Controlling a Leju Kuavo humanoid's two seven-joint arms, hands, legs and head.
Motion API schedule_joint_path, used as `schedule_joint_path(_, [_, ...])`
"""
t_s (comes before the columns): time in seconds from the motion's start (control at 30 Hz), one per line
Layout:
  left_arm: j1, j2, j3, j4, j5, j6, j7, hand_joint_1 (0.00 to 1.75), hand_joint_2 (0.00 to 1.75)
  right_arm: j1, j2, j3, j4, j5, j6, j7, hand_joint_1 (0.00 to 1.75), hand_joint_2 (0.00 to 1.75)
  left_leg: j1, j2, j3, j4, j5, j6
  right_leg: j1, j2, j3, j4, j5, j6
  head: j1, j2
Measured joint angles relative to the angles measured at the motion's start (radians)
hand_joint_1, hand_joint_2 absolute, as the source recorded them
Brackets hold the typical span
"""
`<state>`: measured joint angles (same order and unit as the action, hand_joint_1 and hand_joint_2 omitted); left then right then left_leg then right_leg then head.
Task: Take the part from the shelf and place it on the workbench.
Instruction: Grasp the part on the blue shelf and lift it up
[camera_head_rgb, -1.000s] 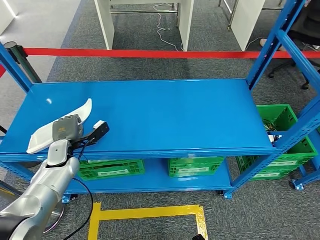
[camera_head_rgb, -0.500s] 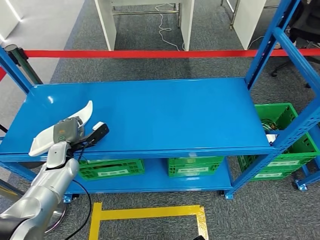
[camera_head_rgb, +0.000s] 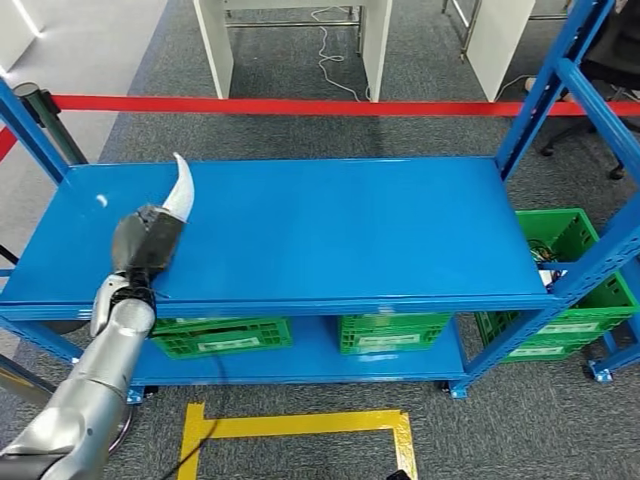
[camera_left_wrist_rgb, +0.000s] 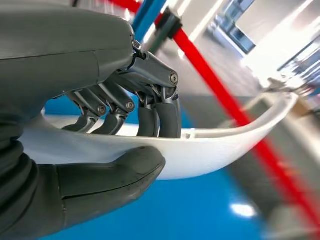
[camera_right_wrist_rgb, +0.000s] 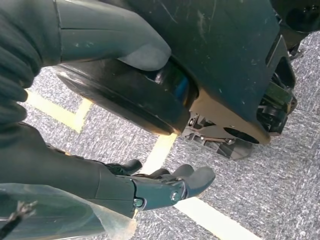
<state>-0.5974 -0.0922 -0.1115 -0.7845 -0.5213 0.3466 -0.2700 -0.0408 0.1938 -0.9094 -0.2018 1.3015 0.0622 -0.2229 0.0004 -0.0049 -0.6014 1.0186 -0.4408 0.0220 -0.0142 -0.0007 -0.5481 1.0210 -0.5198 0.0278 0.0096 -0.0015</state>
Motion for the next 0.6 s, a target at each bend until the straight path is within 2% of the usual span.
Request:
schedule_joint_path(0.03, [0.011, -0.008, -0.001, -0.047, 0.052, -0.005, -0.010, 1.75, 1.75, 0.000, 0.000, 0.000, 0.000, 0.000, -0.001, 0.000, 0.00, 1.75, 0.003, 0.001, 0.002, -0.005, 0.002, 0.005, 0.001, 0.000, -0.010, 0.021, -0.015, 0.005, 0.001, 0.000])
schedule_joint_path(0.07, [0.023, -0.014, -0.002, -0.093, 0.088, -0.009, -0.016, 1.75, 1.75, -0.001, 0.000, 0.000, 0.000, 0.000, -0.002, -0.001, 0.00, 1.75, 0.006, 0.002, 0.003, -0.009, 0.003, 0.009, 0.001, 0.000, -0.030, 0.063, -0.041, 0.009, 0.003, 0.000])
schedule_joint_path(0.13, [0.045, -0.023, -0.006, -0.160, 0.119, -0.014, -0.017, 1.75, 1.75, -0.008, 0.000, -0.001, 0.000, 0.000, -0.002, -0.004, 0.00, 1.75, 0.006, 0.005, 0.002, -0.009, 0.003, 0.013, 0.002, 0.001, -0.089, 0.194, -0.101, 0.014, 0.006, 0.000])
schedule_joint_path(0.17, [0.057, -0.025, -0.008, -0.185, 0.124, -0.015, -0.016, 1.75, 1.75, -0.012, 0.000, -0.001, 0.000, -0.001, -0.002, -0.004, 0.00, 1.75, 0.005, 0.007, 0.002, -0.008, 0.003, 0.014, 0.003, 0.001, -0.114, 0.249, -0.118, 0.016, 0.006, 0.000])
schedule_joint_path(0.2, [0.068, -0.027, -0.008, -0.204, 0.128, -0.015, -0.016, 1.75, 1.75, -0.015, 0.000, -0.001, 0.000, -0.001, -0.003, -0.005, 0.00, 1.75, 0.005, 0.008, 0.002, -0.008, 0.003, 0.014, 0.003, 0.000, -0.124, 0.272, -0.116, 0.017, 0.006, 0.000])
schedule_joint_path(0.23, [0.077, -0.028, -0.009, -0.221, 0.131, -0.015, -0.015, 1.75, 1.75, -0.015, 0.000, -0.002, 0.000, 0.000, -0.003, -0.004, 0.00, 1.75, 0.005, 0.008, 0.002, -0.007, 0.003, 0.014, 0.003, 0.000, -0.116, 0.255, -0.095, 0.017, 0.006, 0.000])
schedule_joint_path(0.3, [0.086, -0.031, -0.010, -0.248, 0.135, -0.015, -0.015, 1.75, 1.75, -0.011, 0.000, -0.002, 0.000, 0.002, -0.003, -0.002, 0.00, 1.75, 0.006, 0.006, 0.002, -0.003, 0.001, 0.011, 0.002, 0.000, -0.058, 0.132, -0.024, 0.015, 0.006, 0.000])
schedule_joint_path(0.33, [0.088, -0.032, -0.010, -0.258, 0.137, -0.015, -0.015, 1.75, 1.75, -0.007, 0.000, -0.002, 0.000, 0.002, -0.003, 0.000, 0.00, 1.75, 0.004, 0.004, 0.000, 0.000, 0.000, 0.008, 0.002, 0.000, -0.031, 0.068, 0.001, 0.013, 0.006, 0.000])
schedule_joint_path(0.37, [0.089, -0.033, -0.010, -0.266, 0.139, -0.015, -0.015, 1.75, 1.75, -0.003, 0.000, -0.002, 0.001, 0.003, -0.003, 0.001, 0.00, 1.75, 0.002, 0.003, -0.004, 0.004, 0.000, 0.004, 0.002, 0.000, -0.010, 0.024, 0.010, 0.009, 0.006, 0.000])
schedule_joint_path(0.4, [0.091, -0.033, -0.011, -0.273, 0.142, -0.014, -0.016, 1.75, 1.75, -0.001, 0.000, -0.002, 0.001, 0.003, -0.003, 0.000, 0.00, 1.75, 0.001, 0.003, -0.009, 0.006, 0.001, -0.001, 0.003, 0.001, -0.002, 0.005, 0.008, 0.005, 0.005, 0.000])
schedule_joint_path(0.5, [0.102, -0.033, -0.013, -0.296, 0.175, -0.006, -0.042, 1.75, 1.75, 0.001, 0.000, -0.001, 0.002, 0.003, -0.003, -0.002, 0.00, 1.75, 0.001, 0.004, -0.017, 0.013, 0.001, -0.016, 0.002, 0.006, 0.001, -0.004, 0.009, -0.011, 0.004, 0.000])
schedule_joint_path(0.57, [0.110, -0.033, -0.019, -0.333, 0.216, 0.004, -0.068, 1.75, 1.75, 0.000, 0.000, -0.001, 0.002, 0.003, -0.004, -0.002, 0.00, 1.75, 0.003, 0.004, -0.038, 0.065, -0.034, -0.026, -0.001, 0.005, 0.002, -0.007, 0.012, -0.021, 0.002, 0.000])
schedule_joint_path(0.6, [0.115, -0.033, -0.023, -0.356, 0.234, 0.010, -0.075, 1.75, 1.75, 0.000, 0.000, -0.001, 0.002, 0.003, -0.004, -0.002, 0.00, 1.75, 0.004, 0.004, -0.062, 0.124, -0.066, -0.031, -0.002, 0.004, 0.003, -0.007, 0.012, -0.024, 0.001, 0.000])
